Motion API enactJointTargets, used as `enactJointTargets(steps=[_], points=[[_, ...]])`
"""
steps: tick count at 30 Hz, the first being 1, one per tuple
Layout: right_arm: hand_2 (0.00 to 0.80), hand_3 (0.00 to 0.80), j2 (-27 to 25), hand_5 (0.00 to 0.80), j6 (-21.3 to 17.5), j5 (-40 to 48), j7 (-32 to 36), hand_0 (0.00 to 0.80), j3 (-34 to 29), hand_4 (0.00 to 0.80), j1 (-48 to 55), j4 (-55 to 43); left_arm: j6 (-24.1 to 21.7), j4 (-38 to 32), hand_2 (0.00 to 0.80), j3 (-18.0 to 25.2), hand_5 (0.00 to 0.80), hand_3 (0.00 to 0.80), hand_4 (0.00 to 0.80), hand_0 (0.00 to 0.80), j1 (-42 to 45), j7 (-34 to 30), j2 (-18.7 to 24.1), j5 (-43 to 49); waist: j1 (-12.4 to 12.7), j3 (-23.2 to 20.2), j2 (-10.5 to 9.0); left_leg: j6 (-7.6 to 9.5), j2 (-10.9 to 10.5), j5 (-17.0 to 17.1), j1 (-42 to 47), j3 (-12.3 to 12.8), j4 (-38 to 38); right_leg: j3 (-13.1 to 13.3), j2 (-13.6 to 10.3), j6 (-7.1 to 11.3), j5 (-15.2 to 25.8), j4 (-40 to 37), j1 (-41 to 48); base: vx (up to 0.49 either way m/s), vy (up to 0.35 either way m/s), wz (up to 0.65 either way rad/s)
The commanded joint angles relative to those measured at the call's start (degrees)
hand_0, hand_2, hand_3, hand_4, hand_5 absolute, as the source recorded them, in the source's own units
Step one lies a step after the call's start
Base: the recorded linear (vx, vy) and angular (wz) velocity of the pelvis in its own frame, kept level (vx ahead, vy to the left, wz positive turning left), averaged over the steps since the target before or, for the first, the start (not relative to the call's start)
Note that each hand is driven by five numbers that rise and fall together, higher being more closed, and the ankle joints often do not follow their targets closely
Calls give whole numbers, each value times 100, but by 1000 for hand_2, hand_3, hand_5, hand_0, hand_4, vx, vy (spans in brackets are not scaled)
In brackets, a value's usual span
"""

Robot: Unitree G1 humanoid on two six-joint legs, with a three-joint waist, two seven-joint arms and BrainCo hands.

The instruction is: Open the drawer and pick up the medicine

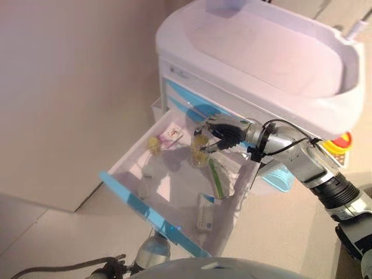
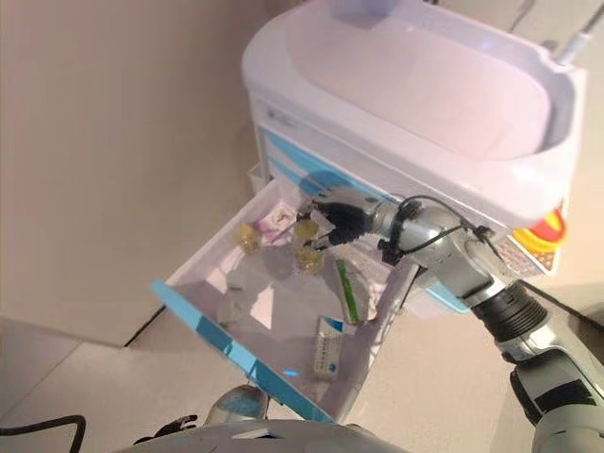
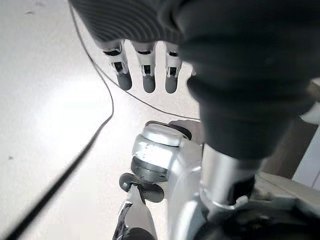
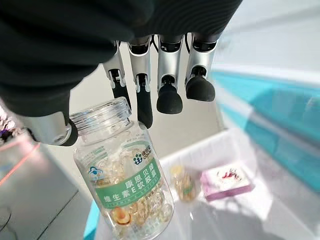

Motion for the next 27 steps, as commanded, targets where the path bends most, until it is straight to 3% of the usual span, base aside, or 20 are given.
enactJointTargets(steps=[1, 8, 13, 21, 27], points=[[800, 800, -271, 800, 228, 974, 19, 800, -442, 800, -676, -399, 82, 297, 0, -70, 0, 0, 0, 0, -215, 55, -45, -171, -152, -313, -123, 164, -188, -668, 167, 259, 98, 495, -280, 401, 509, -115, -123, 17, 15, -16], [800, 800, -763, 800, 827, 1293, -451, 800, -901, 800, -1263, -397, 196, 247, 0, -124, 0, 0, 0, 0, -123, 2, -40, -318, -299, -443, -75, 178, -176, -695, 281, 385, 94, 634, -239, 385, 527, -143, -66, 17, 27, -11], [800, 800, -1212, 800, 1168, 1217, -1042, 800, -891, 800, -1787, 228, 272, 210, 0, -188, 0, 0, 0, 0, -37, -24, -5, -355, -328, -498, -103, 195, -201, -729, 325, 393, 134, 657, -220, 355, 508, -143, -9, 27, 11, -5], [800, 800, -1711, 800, 1378, 1382, -1479, 800, -133, 800, -2956, 2112, 506, 3, 0, -330, 0, 0, 0, 0, 85, -50, 169, -447, -208, -505, -177, 228, -274, -742, 386, 243, 162, 583, -225, 343, 511, -175, 109, 37, 12, 4], [800, 800, -1616, 800, 1480, 1385, -1505, 800, 768, 800, -4002, 3535, 650, -157, 0, -477, 0, 0, 0, 0, 117, -93, 273, -487, 14, -489, -187, 241, -324, -723, 415, 48, 153, 442, -252, 334, 505, -195, 204, 51, 27, 14]])
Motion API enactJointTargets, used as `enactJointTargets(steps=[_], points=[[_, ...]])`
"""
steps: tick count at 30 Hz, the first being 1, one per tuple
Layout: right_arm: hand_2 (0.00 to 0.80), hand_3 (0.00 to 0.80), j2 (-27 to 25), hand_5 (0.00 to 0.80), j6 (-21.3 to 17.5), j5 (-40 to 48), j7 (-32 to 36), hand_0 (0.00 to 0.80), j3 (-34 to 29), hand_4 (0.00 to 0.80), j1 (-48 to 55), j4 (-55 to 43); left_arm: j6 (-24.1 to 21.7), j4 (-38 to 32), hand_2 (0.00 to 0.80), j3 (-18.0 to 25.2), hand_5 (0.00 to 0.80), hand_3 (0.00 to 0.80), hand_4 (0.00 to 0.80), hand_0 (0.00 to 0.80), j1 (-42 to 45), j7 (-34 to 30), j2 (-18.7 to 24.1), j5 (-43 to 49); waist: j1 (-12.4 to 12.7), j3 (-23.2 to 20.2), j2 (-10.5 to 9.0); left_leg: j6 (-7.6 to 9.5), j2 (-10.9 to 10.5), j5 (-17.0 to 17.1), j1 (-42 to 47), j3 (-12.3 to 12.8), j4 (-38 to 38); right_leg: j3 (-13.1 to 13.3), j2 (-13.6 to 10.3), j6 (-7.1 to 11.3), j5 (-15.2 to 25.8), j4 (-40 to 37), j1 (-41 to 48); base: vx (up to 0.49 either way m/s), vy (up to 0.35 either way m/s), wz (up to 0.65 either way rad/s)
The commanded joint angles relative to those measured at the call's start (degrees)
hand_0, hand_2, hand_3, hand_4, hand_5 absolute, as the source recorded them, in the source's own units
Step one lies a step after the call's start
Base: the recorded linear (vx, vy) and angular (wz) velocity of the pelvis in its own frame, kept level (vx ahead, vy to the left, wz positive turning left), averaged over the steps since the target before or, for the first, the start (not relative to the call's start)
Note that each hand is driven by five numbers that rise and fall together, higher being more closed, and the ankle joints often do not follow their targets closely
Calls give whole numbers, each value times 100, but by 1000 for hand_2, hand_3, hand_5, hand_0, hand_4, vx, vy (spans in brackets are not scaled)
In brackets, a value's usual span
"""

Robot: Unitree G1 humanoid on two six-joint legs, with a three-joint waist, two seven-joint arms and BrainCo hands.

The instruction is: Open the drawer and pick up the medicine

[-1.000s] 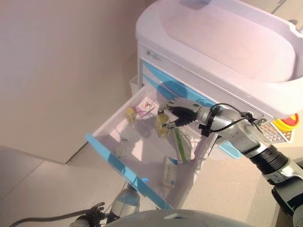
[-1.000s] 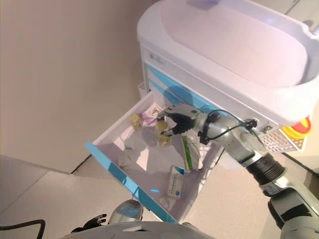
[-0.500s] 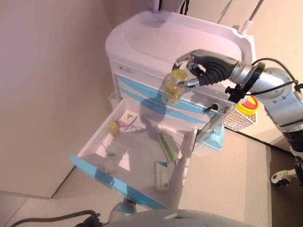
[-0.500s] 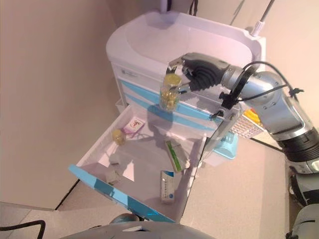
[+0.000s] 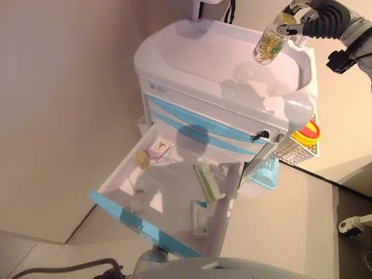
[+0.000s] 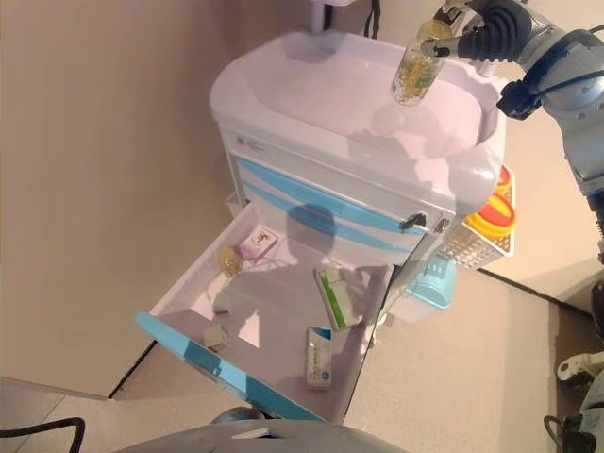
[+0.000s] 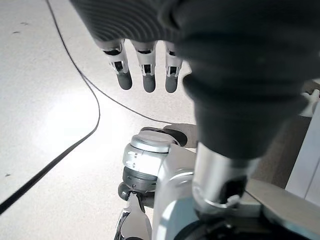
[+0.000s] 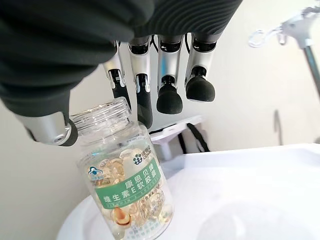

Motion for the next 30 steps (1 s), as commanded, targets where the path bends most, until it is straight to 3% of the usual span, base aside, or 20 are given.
enactJointTargets(steps=[1, 7, 19, 30], points=[[800, 800, -34, 800, 66, 94, -270, 800, 471, 800, -939, 548, 77, -118, 0, -224, 0, 0, 0, 0, -38, -157, 252, -172, 374, -150, -347, 200, -335, -704, 193, 34, 189, 360, -350, 355, 451, -9, -101, 50, 29, 17], [800, 800, 229, 800, 211, -188, -262, 800, 903, 800, -1295, 1485, 165, -224, 0, -250, 0, 0, 0, 0, 31, -222, 345, -150, 611, -107, -339, 218, -393, -694, 189, -168, 198, 206, -391, 355, 437, 5, -52, 55, 28, 14], [800, 800, 474, 800, 199, -866, -350, 800, 855, 800, -1073, 2595, 86, -283, 0, -184, 0, 0, 0, 0, 230, -304, 430, 100, 970, 33, -268, 259, -468, -647, 231, -471, 105, -5, -440, 414, 437, -12, 36, 51, 15, 12], [800, 800, 546, 800, 99, -1121, -132, 800, 737, 800, -740, 2836, 12, -331, 0, -203, 0, 0, 0, 0, 313, -337, 462, 205, 984, 33, -214, 274, -480, -634, 292, -509, 45, -6, -451, 467, 451, -37, 69, 18, 2, 5]])
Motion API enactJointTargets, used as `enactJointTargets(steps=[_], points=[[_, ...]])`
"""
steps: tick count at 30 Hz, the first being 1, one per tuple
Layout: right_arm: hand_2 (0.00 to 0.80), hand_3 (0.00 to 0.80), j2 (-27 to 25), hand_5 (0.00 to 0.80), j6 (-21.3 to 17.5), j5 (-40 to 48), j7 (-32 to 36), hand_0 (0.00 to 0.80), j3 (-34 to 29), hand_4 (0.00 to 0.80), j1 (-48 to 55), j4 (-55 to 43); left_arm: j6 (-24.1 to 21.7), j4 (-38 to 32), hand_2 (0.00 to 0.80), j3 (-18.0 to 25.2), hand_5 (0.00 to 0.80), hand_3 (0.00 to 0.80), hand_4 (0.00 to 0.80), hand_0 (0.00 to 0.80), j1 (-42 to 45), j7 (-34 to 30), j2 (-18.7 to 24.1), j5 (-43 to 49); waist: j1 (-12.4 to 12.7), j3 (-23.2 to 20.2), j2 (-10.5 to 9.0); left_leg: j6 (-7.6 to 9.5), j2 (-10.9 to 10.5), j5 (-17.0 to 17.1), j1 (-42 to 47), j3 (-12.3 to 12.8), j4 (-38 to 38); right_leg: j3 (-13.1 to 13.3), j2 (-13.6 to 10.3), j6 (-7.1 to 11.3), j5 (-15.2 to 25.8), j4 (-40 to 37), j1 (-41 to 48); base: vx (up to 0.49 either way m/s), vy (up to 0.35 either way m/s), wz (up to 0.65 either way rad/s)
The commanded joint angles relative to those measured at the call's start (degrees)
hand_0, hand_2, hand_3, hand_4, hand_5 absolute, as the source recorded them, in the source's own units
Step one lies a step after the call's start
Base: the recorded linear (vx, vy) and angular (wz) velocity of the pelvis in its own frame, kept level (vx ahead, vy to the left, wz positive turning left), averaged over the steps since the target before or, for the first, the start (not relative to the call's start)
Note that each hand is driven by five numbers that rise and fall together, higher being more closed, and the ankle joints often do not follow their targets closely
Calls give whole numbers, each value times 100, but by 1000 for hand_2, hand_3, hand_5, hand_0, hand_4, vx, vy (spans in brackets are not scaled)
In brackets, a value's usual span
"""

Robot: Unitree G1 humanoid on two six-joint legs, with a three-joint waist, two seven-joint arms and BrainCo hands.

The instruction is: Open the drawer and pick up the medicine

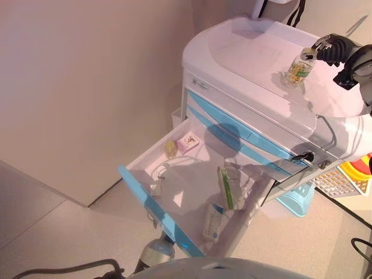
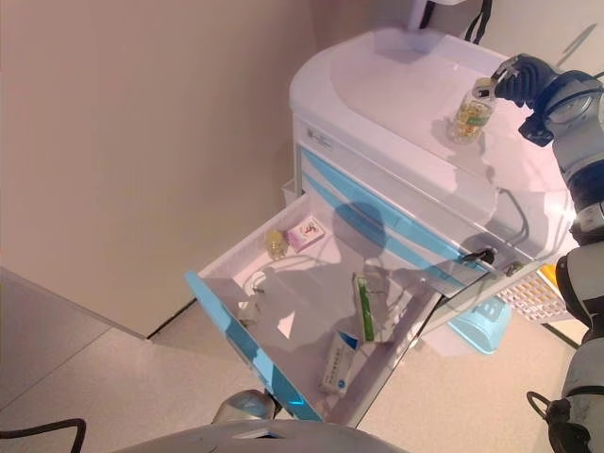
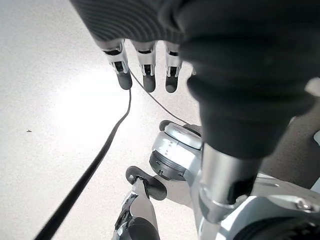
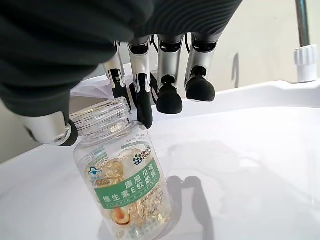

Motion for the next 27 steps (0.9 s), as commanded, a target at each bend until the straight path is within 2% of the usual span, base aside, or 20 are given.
enactJointTargets(steps=[1, 7, 8, 9, 10, 12, 14, 16, 22, 25, 27], points=[[800, 800, -170, 800, -189, -115, -94, 800, 135, 800, -241, -164, -136, -1, 0, -189, 0, 0, 0, 0, 159, -69, 359, 136, 116, -198, -212, 300, -352, -659, 313, 89, 42, 593, -454, 465, 452, 281, -294, 0, 0, 0], [787, 787, -146, 787, -250, -177, -23, 787, 75, 787, -54, -172, -147, -46, 0, -227, 0, 0, 0, 0, 169, -75, 350, 116, 77, -190, -204, 298, -339, -664, 352, 129, 36, 644, -451, 477, 459, 277, -277, 0, 0, 0], [668, 668, -148, 668, -267, -186, -4, 668, 72, 668, -41, -170, -140, -48, 0, -233, 0, 0, 0, 0, 164, -83, 357, 110, 69, -195, -206, 298, -337, -665, 359, 136, 31, 652, -447, 477, 460, 270, -273, 0, 0, 0], [508, 508, -149, 508, -271, -203, -5, 508, 74, 508, -33, -186, -123, -60, 0, -244, 0, 0, 0, 0, 162, -86, 360, 102, 62, -201, -204, 297, -334, -667, 366, 142, 30, 657, -445, 478, 458, 269, -269, 0, 0, 0], [455, 455, -151, 455, -276, -203, 2, 455, 69, 455, -19, -194, -117, -64, 0, -252, 0, 0, 0, 0, 165, -80, 356, 103, 58, -203, -204, 296, -333, -668, 368, 143, 31, 664, -445, 479, 456, 271, -268, 0, 0, 0], [282, 282, -149, 282, -293, -195, 12, 282, 44, 282, 21, -202, -115, -63, 0, -265, 0, 0, 0, 0, 166, -65, 349, 100, 49, -199, -207, 295, -332, -670, 376, 149, 30, 674, -443, 479, 458, 268, -264, 0, 0, 0], [188, 188, -155, 188, -288, -194, 32, 188, 29, 188, 51, -231, -118, -62, 0, -259, 0, 0, 0, 0, 172, -72, 357, 103, 37, -189, -204, 290, -323, -670, 383, 162, 33, 686, -443, 482, 460, 274, -265, 0, 0, 0], [220, 220, -161, 220, -301, -175, 37, 220, 10, 220, 91, -246, -115, -65, 0, -262, 0, 0, 0, 0, 176, -59, 352, 102, 25, -186, -206, 286, -318, -672, 391, 175, 33, 698, -441, 484, 459, 278, -265, 0, 0, 0], [129, 129, -172, 129, -286, -176, 62, 129, -44, 129, 187, -282, -113, -63, 0, -261, 0, 0, 0, 0, 167, -57, 347, 115, 1, -189, -202, 281, -315, -675, 404, 187, 28, 720, -435, 481, 456, 271, -261, 0, 0, 0], [0, 0, -177, 0, -262, -170, 19, 0, -60, 0, 205, -292, -114, -62, 0, -263, 0, 0, 0, 0, 167, -66, 349, 138, -6, -190, -198, 279, -313, -675, 412, 196, 26, 727, -437, 483, 458, 267, -255, 0, 0, 0], [0, 0, -199, 0, -267, -142, -10, 0, -55, 0, 218, -299, -105, -60, 0, -265, 0, 0, 0, 0, 157, -73, 358, 142, -20, -192, -198, 278, -315, -676, 420, 202, 25, 739, -437, 487, 462, 265, -253, 0, 0, 0]])
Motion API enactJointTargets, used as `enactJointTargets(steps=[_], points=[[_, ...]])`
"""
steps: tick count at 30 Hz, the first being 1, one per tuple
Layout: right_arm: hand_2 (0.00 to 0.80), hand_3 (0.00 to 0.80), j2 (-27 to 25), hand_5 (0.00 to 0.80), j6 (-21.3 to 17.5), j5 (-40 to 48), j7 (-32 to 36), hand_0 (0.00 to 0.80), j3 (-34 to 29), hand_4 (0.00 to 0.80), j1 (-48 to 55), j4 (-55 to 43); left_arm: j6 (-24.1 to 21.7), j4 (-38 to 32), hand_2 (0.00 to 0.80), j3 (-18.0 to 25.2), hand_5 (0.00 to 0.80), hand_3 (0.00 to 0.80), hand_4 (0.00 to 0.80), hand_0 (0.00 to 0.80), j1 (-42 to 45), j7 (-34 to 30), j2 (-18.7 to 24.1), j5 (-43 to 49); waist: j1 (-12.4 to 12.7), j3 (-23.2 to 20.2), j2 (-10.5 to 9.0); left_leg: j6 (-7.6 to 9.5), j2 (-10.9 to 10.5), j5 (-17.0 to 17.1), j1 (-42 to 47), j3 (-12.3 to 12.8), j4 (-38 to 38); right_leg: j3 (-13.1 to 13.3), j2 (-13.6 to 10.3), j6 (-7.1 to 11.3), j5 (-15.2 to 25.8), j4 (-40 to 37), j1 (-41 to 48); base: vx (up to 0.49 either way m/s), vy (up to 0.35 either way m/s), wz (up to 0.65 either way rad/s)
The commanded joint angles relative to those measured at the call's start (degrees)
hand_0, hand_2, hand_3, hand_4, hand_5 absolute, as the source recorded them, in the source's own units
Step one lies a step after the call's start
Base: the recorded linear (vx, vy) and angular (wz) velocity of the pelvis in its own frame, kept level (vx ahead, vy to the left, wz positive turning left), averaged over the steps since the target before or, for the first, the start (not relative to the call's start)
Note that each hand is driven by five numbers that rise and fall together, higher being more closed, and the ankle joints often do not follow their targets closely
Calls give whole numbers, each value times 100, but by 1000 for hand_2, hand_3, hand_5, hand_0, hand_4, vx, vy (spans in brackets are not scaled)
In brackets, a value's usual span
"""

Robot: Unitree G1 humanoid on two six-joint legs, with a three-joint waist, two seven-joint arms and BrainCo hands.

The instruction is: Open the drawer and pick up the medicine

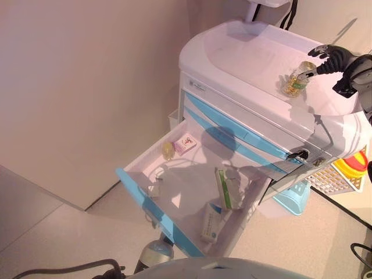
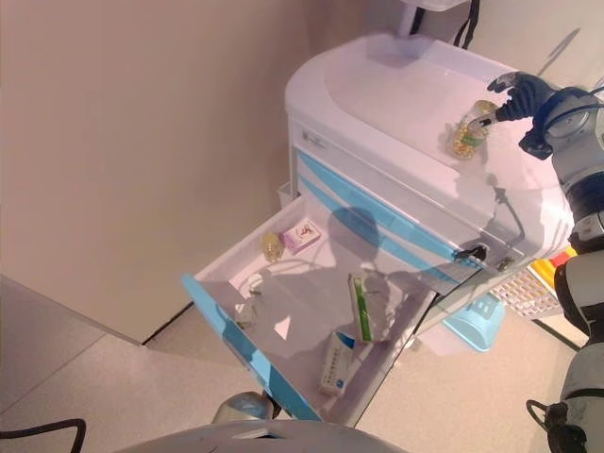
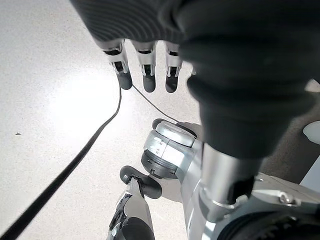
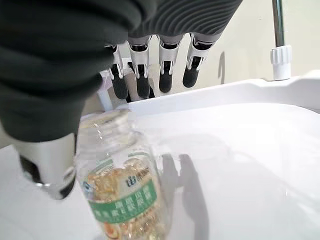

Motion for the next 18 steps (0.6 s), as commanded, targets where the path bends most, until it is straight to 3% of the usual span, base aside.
enactJointTargets(steps=[1, 8, 18], points=[[0, 0, -207, 0, -122, 26, -167, 0, 177, 0, -144, -296, -102, -7, 0, -260, 0, 0, 0, 0, 152, -76, 355, 140, 79, -213, -195, 278, -323, -677, 307, 189, 25, 723, -441, 488, 463, 258, -361, 0, 0, 0], [0, 0, -257, 0, -301, 602, -647, 0, 94, 0, -185, -481, -105, 14, 0, -283, 0, 0, 0, 0, 111, -98, 361, 161, 6, -246, -195, 271, -307, -694, 319, 259, 16, 769, -441, 498, 470, 239, -365, 0, 0, 0], [0, 0, -497, 0, -690, 1937, -2377, 0, -742, 0, -57, -1590, -184, 79, 0, -371, 0, 0, 0, 0, 55, -154, 347, 338, -302, -333, -147, 268, -278, -788, 349, 526, 66, 1001, -421, 515, 461, 253, -433, -34, -25, -6]])
